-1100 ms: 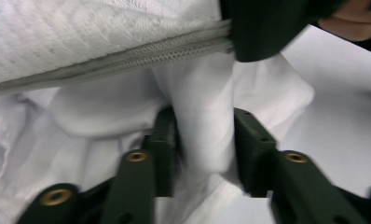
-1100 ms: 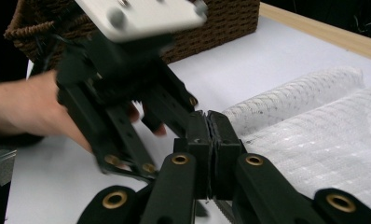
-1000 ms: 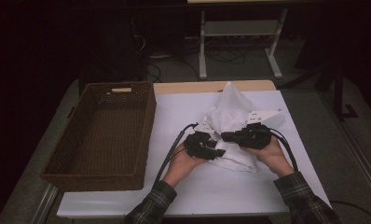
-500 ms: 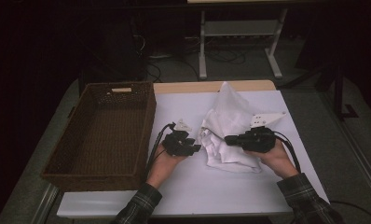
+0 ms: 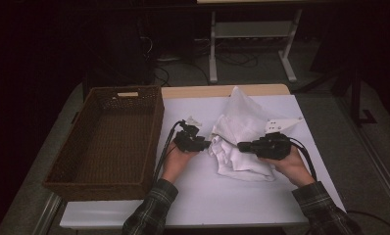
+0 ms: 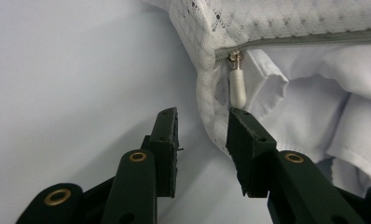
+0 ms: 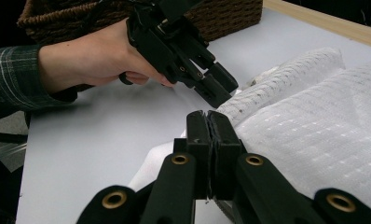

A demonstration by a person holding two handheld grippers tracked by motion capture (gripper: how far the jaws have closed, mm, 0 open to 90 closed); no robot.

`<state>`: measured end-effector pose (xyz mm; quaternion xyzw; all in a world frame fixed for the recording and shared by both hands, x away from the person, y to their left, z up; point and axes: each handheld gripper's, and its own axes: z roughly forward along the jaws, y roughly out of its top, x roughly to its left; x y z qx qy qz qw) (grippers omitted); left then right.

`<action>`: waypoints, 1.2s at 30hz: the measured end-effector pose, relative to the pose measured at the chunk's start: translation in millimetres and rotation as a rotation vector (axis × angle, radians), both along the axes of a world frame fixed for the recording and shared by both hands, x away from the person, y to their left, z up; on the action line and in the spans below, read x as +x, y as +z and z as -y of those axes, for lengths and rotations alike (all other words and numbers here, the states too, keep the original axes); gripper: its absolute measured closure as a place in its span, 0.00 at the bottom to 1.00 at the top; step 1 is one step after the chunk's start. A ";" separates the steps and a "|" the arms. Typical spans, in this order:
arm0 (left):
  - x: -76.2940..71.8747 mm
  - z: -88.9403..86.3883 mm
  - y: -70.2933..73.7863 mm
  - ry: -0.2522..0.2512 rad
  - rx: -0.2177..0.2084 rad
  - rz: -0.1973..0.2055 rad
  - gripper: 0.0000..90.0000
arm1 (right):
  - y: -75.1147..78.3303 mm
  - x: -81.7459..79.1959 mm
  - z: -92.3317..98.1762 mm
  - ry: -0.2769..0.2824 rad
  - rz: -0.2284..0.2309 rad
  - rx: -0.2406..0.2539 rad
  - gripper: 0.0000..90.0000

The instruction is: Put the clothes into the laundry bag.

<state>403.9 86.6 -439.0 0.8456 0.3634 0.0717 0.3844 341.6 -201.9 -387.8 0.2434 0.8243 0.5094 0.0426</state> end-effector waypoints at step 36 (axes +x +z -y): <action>-63.5 -22.1 -8.9 -0.106 0.003 -0.080 1.00 | -2.5 -4.5 1.9 -0.013 0.004 -0.001 0.95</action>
